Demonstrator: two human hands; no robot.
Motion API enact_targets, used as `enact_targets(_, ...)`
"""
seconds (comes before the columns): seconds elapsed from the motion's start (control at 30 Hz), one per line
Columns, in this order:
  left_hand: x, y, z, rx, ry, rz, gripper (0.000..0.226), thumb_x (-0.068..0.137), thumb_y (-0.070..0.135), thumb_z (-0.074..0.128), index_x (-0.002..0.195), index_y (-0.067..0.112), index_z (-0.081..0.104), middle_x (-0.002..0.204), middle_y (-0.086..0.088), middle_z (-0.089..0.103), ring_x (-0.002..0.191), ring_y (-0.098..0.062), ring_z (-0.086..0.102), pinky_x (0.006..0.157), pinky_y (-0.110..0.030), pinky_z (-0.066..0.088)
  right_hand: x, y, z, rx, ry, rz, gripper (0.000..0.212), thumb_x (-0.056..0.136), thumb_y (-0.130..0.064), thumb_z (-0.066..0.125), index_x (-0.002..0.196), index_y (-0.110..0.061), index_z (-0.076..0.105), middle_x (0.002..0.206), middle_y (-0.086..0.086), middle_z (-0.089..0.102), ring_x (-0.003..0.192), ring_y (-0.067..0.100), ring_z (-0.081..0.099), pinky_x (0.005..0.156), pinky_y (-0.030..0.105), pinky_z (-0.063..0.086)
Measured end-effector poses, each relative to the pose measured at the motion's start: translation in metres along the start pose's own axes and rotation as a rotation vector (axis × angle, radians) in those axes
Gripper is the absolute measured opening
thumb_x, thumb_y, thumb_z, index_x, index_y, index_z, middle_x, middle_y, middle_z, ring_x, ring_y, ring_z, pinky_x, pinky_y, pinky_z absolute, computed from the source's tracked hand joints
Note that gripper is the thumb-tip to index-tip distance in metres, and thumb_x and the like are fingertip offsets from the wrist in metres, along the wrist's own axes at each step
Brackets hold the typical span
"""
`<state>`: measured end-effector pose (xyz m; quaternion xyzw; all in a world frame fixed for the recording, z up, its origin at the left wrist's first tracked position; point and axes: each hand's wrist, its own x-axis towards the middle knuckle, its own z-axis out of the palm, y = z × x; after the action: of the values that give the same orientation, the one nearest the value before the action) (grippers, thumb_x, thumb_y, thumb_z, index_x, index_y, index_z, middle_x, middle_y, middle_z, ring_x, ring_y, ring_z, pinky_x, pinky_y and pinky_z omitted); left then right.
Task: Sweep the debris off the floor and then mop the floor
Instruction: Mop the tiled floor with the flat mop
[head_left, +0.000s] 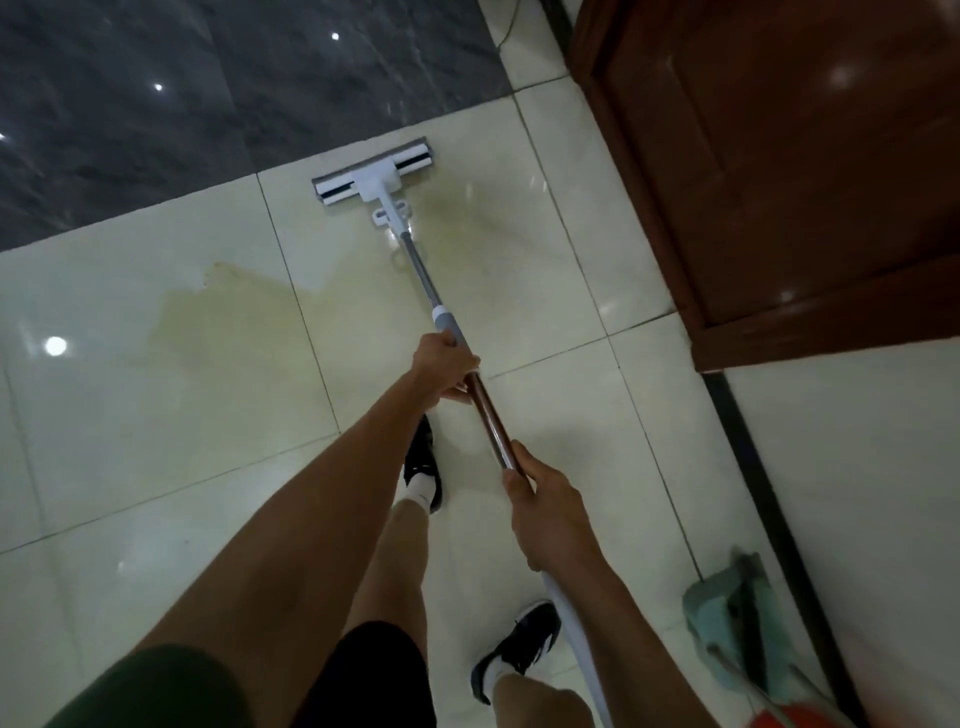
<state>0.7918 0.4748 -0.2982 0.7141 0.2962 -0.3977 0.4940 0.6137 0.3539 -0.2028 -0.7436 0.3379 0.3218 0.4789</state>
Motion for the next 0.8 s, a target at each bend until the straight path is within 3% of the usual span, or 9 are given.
enact_targets(0.13,-0.049,-0.057,0.074,0.038,-0.043,-0.005,0.026,0.088,0.005,0.071,0.110,-0.002,0.060,0.099,-0.023,0.067,0.079,-0.035,0.074,0.062,-0.052,0.062,-0.051,0.084,-0.033,0.006,-0.001,0.010,0.043,0.105,-0.036,0.045,0.149,-0.039,0.044,0.127,-0.003,0.065,0.100,0.014,0.064,0.093,0.028,0.052)
enact_targets(0.2,-0.074,-0.083,0.105,0.052,-0.059,-0.017,0.025,0.088,0.005,0.070,0.110,0.001,0.058,0.102,-0.022,0.067,0.078,-0.034,0.074,0.061,-0.051,0.062,-0.078,0.118,-0.046,0.009,-0.005,0.015,0.044,0.106,-0.034,0.045,0.151,-0.034,0.042,0.138,-0.004,0.060,0.108,0.011,0.059,0.094,0.019,0.044)
enact_targets(0.27,-0.097,-0.105,0.128,0.049,-0.077,-0.032,0.022,0.088,0.005,0.070,0.106,0.005,0.057,0.104,-0.022,0.067,0.078,-0.035,0.074,0.061,-0.052,0.062,-0.104,0.148,-0.055,-0.009,-0.003,0.020,0.045,0.107,-0.033,0.044,0.151,-0.033,0.041,0.139,-0.003,0.059,0.110,0.012,0.059,0.093,0.018,0.042)
enact_targets(0.4,-0.129,-0.133,0.156,0.082,-0.088,-0.051,0.028,0.089,0.005,0.070,0.112,0.012,0.055,0.103,-0.017,0.065,0.080,-0.033,0.073,0.061,-0.052,0.062,-0.137,0.185,-0.060,-0.022,0.015,0.036,0.046,0.105,-0.036,0.045,0.151,-0.035,0.042,0.118,0.002,0.069,0.074,0.007,0.054,0.077,0.026,0.049)
enact_targets(0.47,-0.131,-0.140,0.159,0.070,-0.070,-0.041,0.031,0.089,0.006,0.070,0.116,0.013,0.056,0.103,-0.016,0.066,0.079,-0.032,0.073,0.060,-0.051,0.062,-0.141,0.189,-0.059,-0.016,0.018,0.028,0.045,0.105,-0.035,0.045,0.151,-0.033,0.043,0.117,0.003,0.069,0.069,0.002,0.051,0.075,0.022,0.045)
enact_targets(0.57,-0.121,-0.136,0.152,-0.023,-0.027,-0.031,0.029,0.089,0.002,0.069,0.111,0.018,0.059,0.105,-0.017,0.067,0.077,-0.034,0.074,0.062,-0.053,0.062,-0.133,0.179,-0.053,0.021,0.029,0.002,0.044,0.106,-0.034,0.045,0.150,-0.032,0.043,0.122,0.001,0.068,0.087,0.008,0.061,0.079,0.019,0.047)
enact_targets(0.63,-0.113,-0.127,0.146,-0.063,-0.002,-0.019,0.027,0.090,0.000,0.066,0.100,0.023,0.056,0.105,-0.019,0.068,0.076,-0.036,0.075,0.065,-0.055,0.061,-0.124,0.167,-0.051,0.042,0.029,-0.002,0.044,0.105,-0.036,0.045,0.149,-0.034,0.044,0.105,-0.005,0.065,0.078,0.006,0.057,0.068,0.017,0.047)
enact_targets(0.7,-0.104,-0.113,0.140,-0.082,0.015,-0.016,0.030,0.091,-0.001,0.064,0.105,0.022,0.054,0.104,-0.019,0.068,0.076,-0.036,0.074,0.066,-0.056,0.061,-0.113,0.153,-0.049,0.049,0.034,0.004,0.044,0.105,-0.037,0.046,0.149,-0.035,0.044,0.101,-0.006,0.062,0.071,0.003,0.054,0.062,0.017,0.046)
enact_targets(0.8,-0.081,-0.088,0.122,-0.069,0.022,-0.004,0.037,0.090,-0.001,0.066,0.120,0.018,0.055,0.104,-0.018,0.067,0.078,-0.037,0.074,0.066,-0.055,0.061,-0.092,0.120,-0.043,0.027,0.053,-0.017,0.044,0.105,-0.035,0.045,0.150,-0.031,0.043,0.125,0.001,0.066,0.097,0.015,0.066,0.087,0.029,0.056)
